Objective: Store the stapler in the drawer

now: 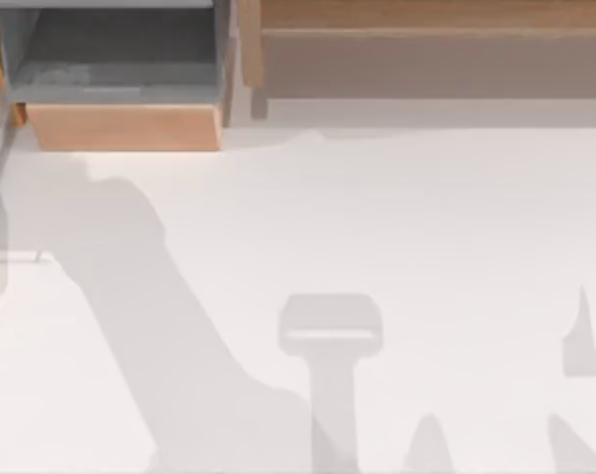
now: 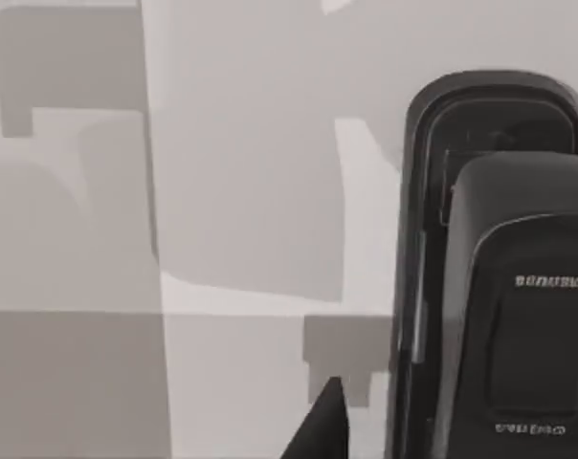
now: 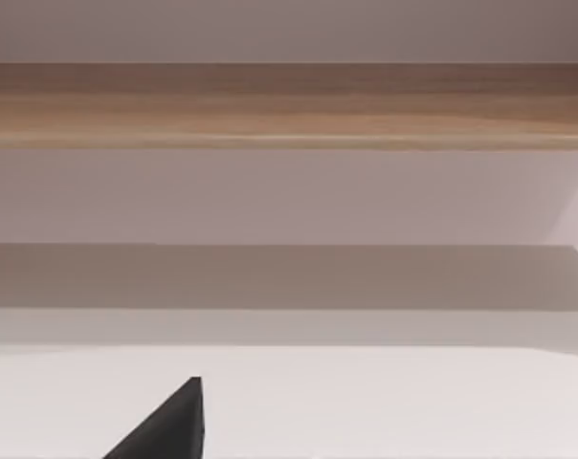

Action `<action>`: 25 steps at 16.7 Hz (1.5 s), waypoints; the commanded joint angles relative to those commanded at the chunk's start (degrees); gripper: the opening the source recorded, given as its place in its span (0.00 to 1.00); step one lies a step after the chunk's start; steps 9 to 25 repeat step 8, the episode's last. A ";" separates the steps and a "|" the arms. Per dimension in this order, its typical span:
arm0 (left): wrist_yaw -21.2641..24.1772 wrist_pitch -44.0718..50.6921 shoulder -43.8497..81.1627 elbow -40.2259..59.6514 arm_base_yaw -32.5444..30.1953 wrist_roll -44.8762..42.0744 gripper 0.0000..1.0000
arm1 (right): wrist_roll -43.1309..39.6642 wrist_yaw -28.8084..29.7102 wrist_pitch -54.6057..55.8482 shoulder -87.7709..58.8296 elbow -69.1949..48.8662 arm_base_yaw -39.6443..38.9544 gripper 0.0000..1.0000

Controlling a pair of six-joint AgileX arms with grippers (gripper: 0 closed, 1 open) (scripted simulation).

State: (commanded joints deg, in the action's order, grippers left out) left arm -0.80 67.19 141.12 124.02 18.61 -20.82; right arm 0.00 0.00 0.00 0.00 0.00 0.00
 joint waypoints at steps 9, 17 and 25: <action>0.00 0.00 0.00 0.00 0.00 0.00 1.00 | 0.00 0.00 0.00 0.00 0.00 0.00 1.00; 0.00 0.00 0.00 0.00 0.00 0.00 1.00 | 0.00 0.00 0.00 0.00 0.00 0.00 1.00; 0.00 0.00 0.00 0.00 0.00 0.00 1.00 | 0.00 0.00 0.00 0.00 0.00 0.00 1.00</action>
